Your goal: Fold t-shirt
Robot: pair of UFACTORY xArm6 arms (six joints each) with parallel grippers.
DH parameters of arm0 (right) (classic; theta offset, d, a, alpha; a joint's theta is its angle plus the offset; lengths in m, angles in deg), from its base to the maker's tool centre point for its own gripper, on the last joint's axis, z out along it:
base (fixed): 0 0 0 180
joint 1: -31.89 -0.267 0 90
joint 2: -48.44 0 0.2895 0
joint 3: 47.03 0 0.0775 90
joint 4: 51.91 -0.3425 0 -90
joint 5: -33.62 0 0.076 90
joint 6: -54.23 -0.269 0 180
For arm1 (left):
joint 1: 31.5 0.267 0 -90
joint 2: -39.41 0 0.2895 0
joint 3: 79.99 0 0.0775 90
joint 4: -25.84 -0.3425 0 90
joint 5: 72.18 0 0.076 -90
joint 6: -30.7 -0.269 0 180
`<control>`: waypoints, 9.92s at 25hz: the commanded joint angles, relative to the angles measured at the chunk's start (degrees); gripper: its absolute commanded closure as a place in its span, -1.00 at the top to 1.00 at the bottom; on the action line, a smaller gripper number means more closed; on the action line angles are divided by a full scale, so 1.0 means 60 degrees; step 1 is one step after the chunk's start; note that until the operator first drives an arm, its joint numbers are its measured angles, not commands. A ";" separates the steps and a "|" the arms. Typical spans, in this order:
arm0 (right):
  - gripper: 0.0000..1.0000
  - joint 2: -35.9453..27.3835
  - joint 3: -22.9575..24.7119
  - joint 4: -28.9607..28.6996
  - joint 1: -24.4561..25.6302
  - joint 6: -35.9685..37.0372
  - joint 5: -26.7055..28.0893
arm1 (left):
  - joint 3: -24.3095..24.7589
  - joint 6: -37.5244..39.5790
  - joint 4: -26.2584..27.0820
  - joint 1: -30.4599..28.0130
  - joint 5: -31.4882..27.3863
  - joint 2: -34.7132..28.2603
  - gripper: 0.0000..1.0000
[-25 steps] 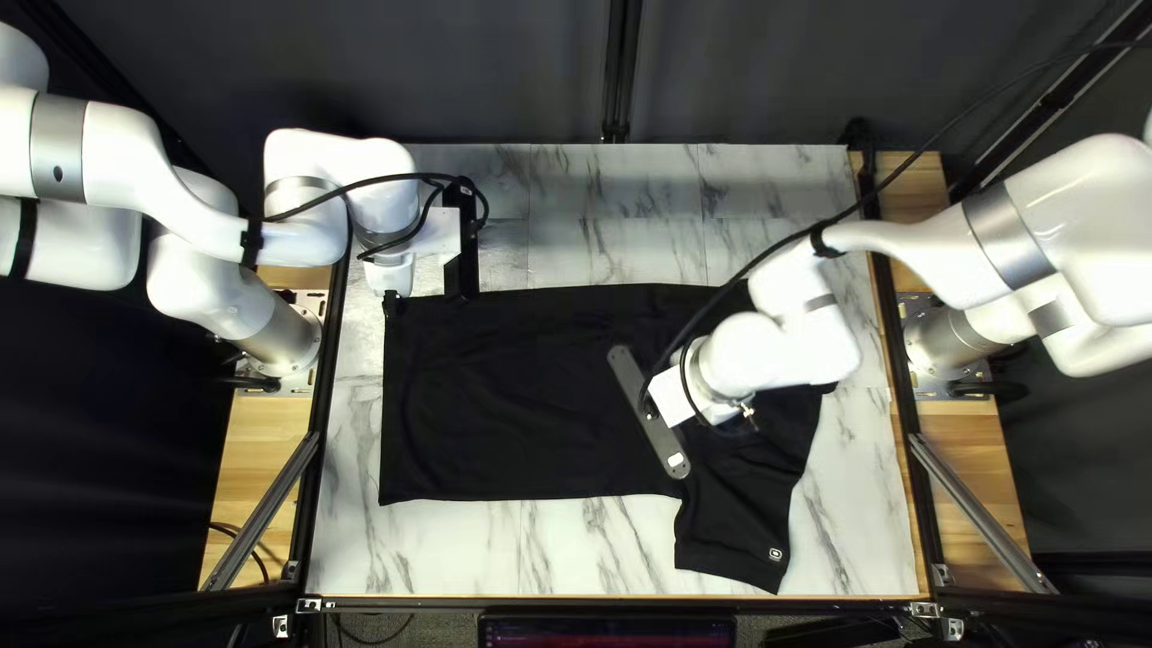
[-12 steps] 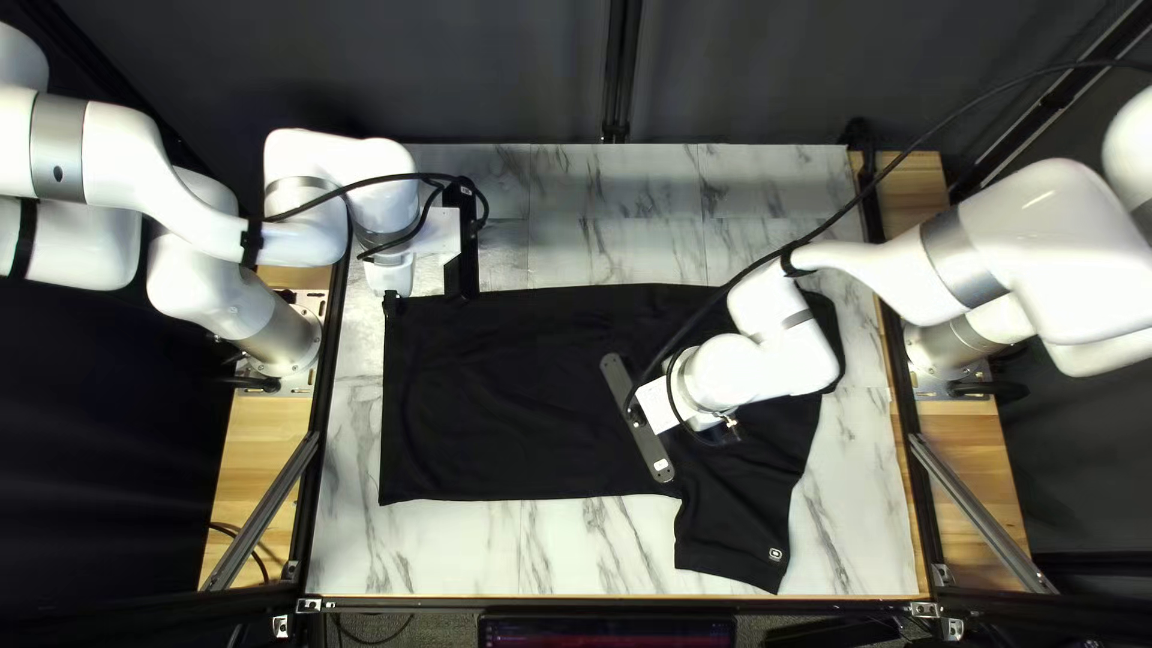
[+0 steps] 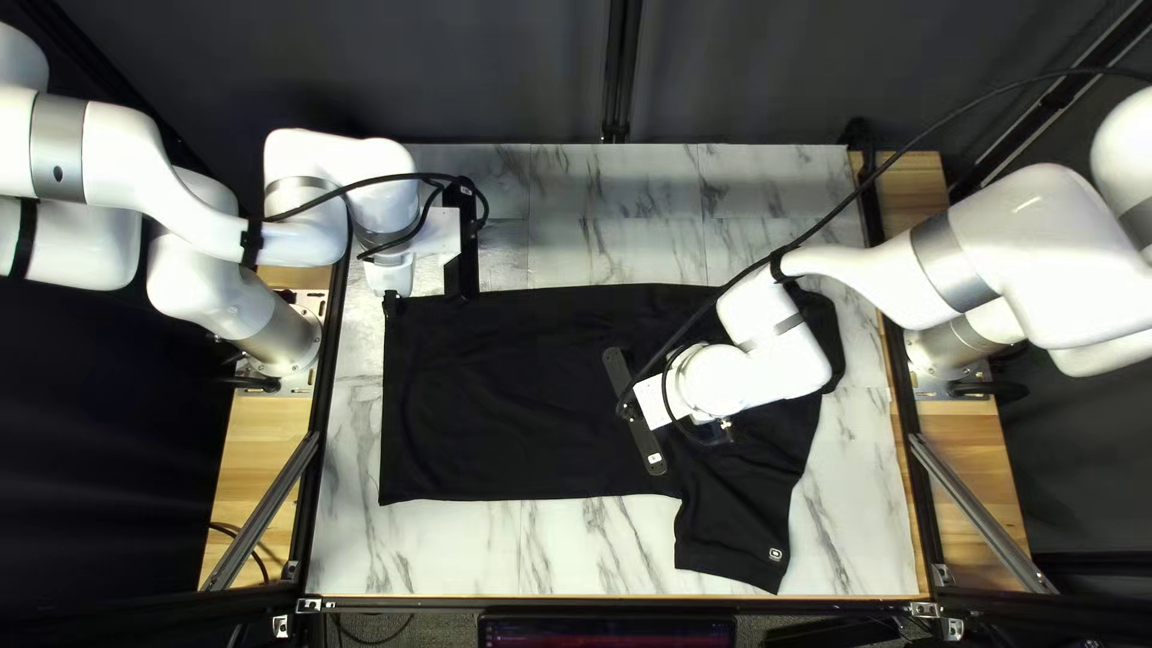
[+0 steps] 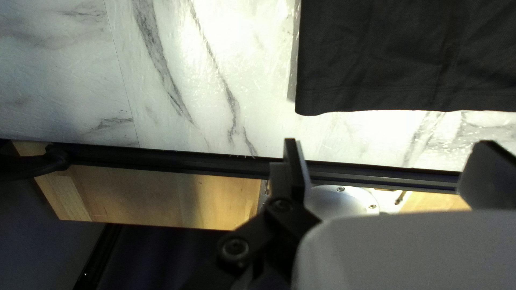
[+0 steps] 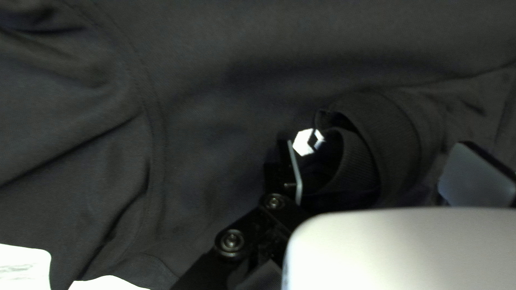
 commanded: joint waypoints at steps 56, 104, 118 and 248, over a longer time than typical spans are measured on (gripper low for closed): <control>1.00 -0.2100 0.1909 -0.0783 0.1451 0.2112 -0.2704 | 0.0000 0.0000 0.0000 0.0000 0.0000 0.0000 1.00; 1.00 0.0841 -0.0734 0.0091 0.0762 -0.1188 -0.0060 | 0.0000 0.0000 0.0000 0.0000 0.0000 0.0000 1.00; 0.53 0.1254 -0.1469 0.1878 0.0111 -0.2506 0.0331 | 0.0000 0.0000 0.0000 0.0000 0.0000 0.0000 1.00; 1.00 -0.1727 0.2010 0.1556 -0.2009 -0.6824 -0.1904 | 0.0000 0.0000 0.0000 0.0000 0.0000 0.0000 1.00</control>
